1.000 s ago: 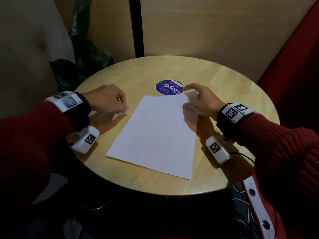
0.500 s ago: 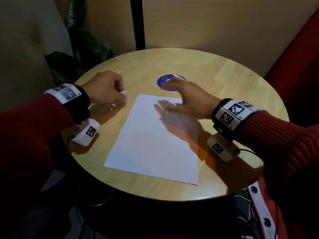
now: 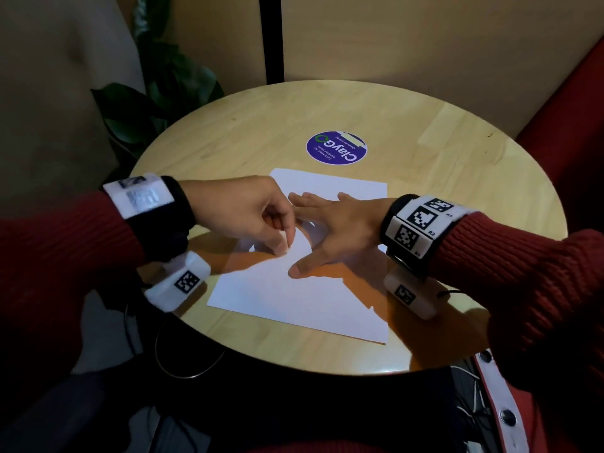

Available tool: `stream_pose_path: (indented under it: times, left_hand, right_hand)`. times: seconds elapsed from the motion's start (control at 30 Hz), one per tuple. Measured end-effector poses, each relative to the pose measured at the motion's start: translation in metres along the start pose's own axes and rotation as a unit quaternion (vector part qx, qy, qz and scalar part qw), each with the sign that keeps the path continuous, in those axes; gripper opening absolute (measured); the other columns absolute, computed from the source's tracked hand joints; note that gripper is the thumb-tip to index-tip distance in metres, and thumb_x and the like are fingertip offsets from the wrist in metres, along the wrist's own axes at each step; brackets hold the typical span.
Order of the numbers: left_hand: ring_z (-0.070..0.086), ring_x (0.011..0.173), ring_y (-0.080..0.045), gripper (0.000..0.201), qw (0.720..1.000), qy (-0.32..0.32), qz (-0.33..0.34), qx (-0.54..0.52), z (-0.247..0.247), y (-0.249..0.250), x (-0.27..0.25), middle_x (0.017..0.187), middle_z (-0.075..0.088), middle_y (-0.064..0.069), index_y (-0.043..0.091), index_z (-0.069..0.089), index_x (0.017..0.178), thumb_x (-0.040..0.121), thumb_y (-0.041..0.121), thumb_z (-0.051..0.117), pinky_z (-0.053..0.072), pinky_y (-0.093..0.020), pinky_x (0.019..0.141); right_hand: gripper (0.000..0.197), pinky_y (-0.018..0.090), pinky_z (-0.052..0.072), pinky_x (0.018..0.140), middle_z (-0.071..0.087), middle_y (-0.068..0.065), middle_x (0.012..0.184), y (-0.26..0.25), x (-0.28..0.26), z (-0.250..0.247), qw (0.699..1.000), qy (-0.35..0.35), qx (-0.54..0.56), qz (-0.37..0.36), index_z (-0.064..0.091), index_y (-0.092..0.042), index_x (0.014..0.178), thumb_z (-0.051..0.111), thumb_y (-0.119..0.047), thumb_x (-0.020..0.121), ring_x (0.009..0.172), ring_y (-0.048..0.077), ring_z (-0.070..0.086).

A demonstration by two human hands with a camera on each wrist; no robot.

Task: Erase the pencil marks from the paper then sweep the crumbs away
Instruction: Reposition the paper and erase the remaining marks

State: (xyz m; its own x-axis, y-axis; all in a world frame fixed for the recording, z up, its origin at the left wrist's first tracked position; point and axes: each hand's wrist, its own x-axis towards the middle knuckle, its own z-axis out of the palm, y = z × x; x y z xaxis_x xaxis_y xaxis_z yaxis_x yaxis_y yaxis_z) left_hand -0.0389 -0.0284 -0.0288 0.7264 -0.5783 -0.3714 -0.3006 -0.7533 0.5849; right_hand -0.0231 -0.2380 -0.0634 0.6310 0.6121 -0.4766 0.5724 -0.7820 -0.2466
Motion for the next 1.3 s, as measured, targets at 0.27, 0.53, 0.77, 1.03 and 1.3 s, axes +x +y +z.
stream_pose_path:
  times: [0.27,0.53,0.77,1.03,1.3]
  left_hand:
    - [0.073,0.072,-0.012,0.005,1.0,-0.007,0.007,0.029,0.006,0.003,0.004,0.08,0.081,0.002,0.025,0.084,0.089,0.089,0.02,0.085,0.056,-0.024,0.073]
    - [0.072,0.073,-0.008,0.005,0.999,-0.01,-0.006,0.04,-0.005,-0.002,0.008,0.08,0.082,0.003,0.023,0.084,0.092,0.09,0.018,0.085,0.056,-0.021,0.075]
    - [0.073,0.077,-0.01,0.006,0.996,0.064,-0.018,0.06,-0.015,-0.014,0.012,0.081,0.082,0.005,0.027,0.084,0.091,0.091,0.021,0.083,0.057,-0.029,0.08]
    - [0.071,0.073,-0.001,0.007,0.996,0.037,-0.008,0.083,-0.017,-0.016,-0.001,0.082,0.08,0.009,0.031,0.083,0.094,0.093,0.024,0.082,0.054,-0.023,0.072]
    - [0.072,0.074,-0.01,0.006,0.997,0.024,-0.001,0.071,-0.011,-0.019,-0.01,0.081,0.08,0.008,0.029,0.084,0.095,0.095,0.024,0.081,0.053,-0.022,0.07]
  right_hand:
    - [0.119,0.059,-0.01,0.125,-0.016,-0.02,0.172,0.0,0.002,0.001,1.0,-0.004,0.017,0.006,0.0,-0.059,0.159,0.061,-0.095,0.064,0.156,0.003,-0.02]
    - [0.127,0.061,-0.012,0.124,-0.02,-0.018,0.171,-0.007,-0.004,-0.001,1.0,-0.018,0.012,0.018,-0.007,-0.058,0.158,0.064,-0.097,0.06,0.155,0.004,-0.023]
    - [0.137,0.061,-0.014,0.124,-0.024,-0.019,0.17,-0.009,-0.003,-0.001,0.999,-0.028,0.0,0.035,-0.017,-0.054,0.158,0.063,-0.1,0.056,0.154,0.002,-0.026]
    - [0.125,0.068,-0.013,0.121,-0.026,-0.014,0.17,-0.016,-0.007,-0.003,0.999,-0.037,-0.011,0.038,-0.012,-0.065,0.153,0.064,-0.097,0.059,0.154,0.007,-0.028]
    - [0.115,0.077,-0.007,0.117,-0.028,-0.01,0.17,-0.023,-0.01,-0.006,0.997,-0.049,-0.034,0.046,-0.005,-0.073,0.15,0.064,-0.096,0.061,0.155,0.015,-0.029]
